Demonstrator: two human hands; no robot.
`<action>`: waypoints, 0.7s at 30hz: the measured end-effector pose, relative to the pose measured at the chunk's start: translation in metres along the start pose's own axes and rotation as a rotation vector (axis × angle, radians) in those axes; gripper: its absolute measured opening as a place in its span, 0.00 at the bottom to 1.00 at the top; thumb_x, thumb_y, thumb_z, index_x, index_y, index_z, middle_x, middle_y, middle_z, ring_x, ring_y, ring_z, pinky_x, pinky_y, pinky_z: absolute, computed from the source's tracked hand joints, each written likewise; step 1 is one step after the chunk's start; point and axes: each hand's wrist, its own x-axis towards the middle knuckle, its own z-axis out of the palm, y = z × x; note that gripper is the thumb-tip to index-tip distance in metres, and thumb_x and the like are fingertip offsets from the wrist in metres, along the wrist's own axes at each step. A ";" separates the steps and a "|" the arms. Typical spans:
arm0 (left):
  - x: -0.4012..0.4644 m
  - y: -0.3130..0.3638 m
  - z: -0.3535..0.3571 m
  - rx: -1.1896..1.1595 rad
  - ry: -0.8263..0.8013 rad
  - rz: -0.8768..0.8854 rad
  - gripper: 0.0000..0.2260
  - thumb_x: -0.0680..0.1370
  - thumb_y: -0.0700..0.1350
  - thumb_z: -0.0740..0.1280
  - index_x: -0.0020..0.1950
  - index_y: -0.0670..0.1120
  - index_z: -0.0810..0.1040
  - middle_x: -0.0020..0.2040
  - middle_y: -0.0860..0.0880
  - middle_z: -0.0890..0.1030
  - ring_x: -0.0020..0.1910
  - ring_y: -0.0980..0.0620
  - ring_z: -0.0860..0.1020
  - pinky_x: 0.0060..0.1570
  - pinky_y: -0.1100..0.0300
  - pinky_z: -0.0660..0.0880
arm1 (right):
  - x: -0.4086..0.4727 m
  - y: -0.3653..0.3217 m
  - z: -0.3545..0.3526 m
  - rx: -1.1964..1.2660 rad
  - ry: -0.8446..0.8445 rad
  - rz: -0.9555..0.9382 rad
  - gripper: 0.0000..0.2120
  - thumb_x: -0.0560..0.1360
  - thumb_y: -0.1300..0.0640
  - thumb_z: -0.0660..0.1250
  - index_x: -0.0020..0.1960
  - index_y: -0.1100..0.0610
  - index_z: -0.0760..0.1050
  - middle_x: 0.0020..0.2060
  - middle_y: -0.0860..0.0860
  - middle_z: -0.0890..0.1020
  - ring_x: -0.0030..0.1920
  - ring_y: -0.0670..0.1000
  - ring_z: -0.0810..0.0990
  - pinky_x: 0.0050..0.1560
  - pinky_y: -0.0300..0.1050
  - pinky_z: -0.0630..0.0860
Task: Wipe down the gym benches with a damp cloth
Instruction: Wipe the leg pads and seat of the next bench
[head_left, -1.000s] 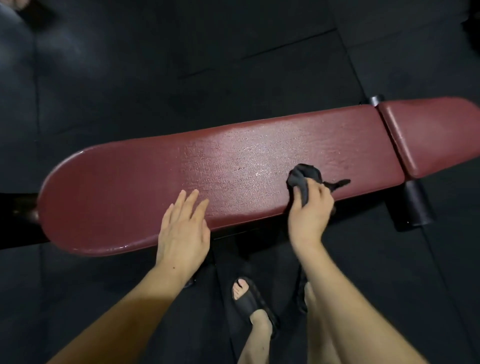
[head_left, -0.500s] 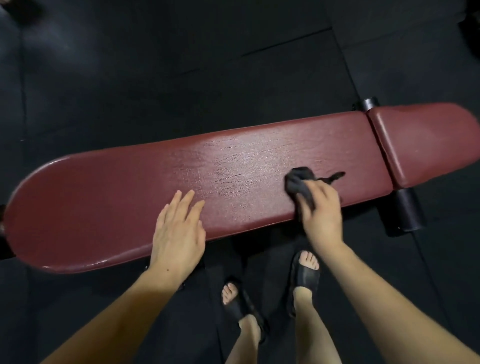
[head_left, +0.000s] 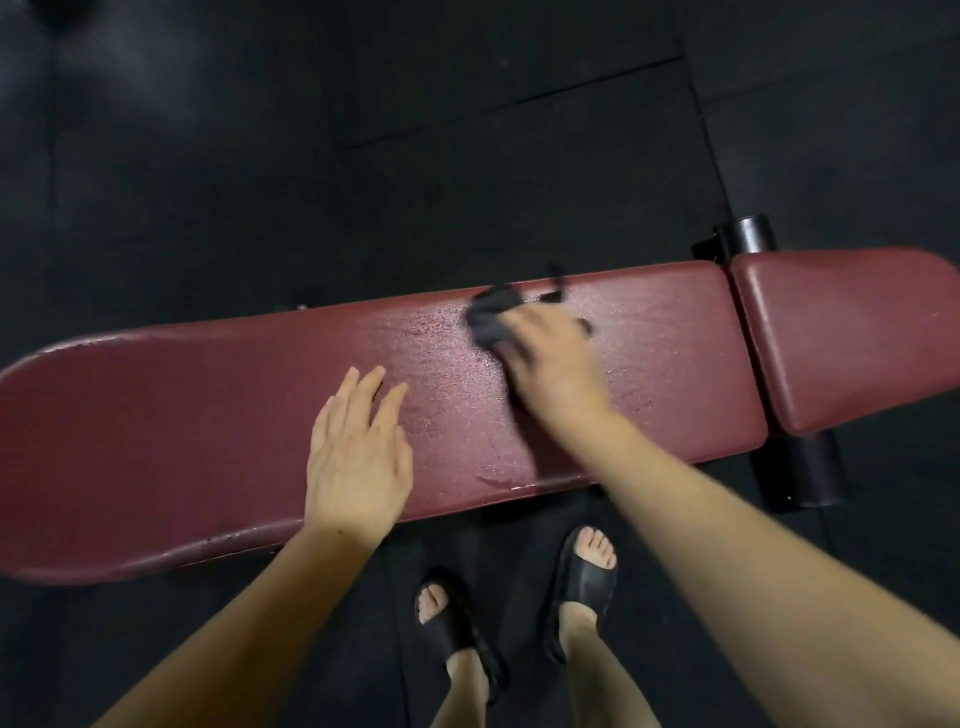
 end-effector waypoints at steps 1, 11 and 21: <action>0.007 0.004 0.003 0.004 0.004 0.018 0.22 0.83 0.43 0.59 0.78 0.46 0.69 0.80 0.45 0.64 0.82 0.46 0.54 0.80 0.44 0.56 | -0.001 0.032 -0.019 -0.041 0.029 0.111 0.10 0.79 0.56 0.68 0.58 0.55 0.83 0.55 0.53 0.84 0.57 0.60 0.80 0.60 0.56 0.74; 0.037 0.021 0.008 0.027 0.011 0.012 0.23 0.82 0.43 0.60 0.78 0.46 0.68 0.82 0.47 0.61 0.83 0.46 0.52 0.81 0.45 0.53 | 0.034 -0.054 0.035 0.032 0.010 0.042 0.10 0.79 0.55 0.69 0.57 0.57 0.82 0.55 0.55 0.83 0.55 0.60 0.80 0.59 0.57 0.75; 0.073 0.060 0.020 0.016 -0.044 0.153 0.24 0.82 0.46 0.57 0.79 0.47 0.66 0.82 0.47 0.61 0.83 0.47 0.51 0.81 0.45 0.52 | 0.011 0.137 -0.070 -0.095 0.230 0.580 0.13 0.80 0.57 0.66 0.61 0.60 0.81 0.56 0.58 0.83 0.60 0.63 0.79 0.69 0.60 0.72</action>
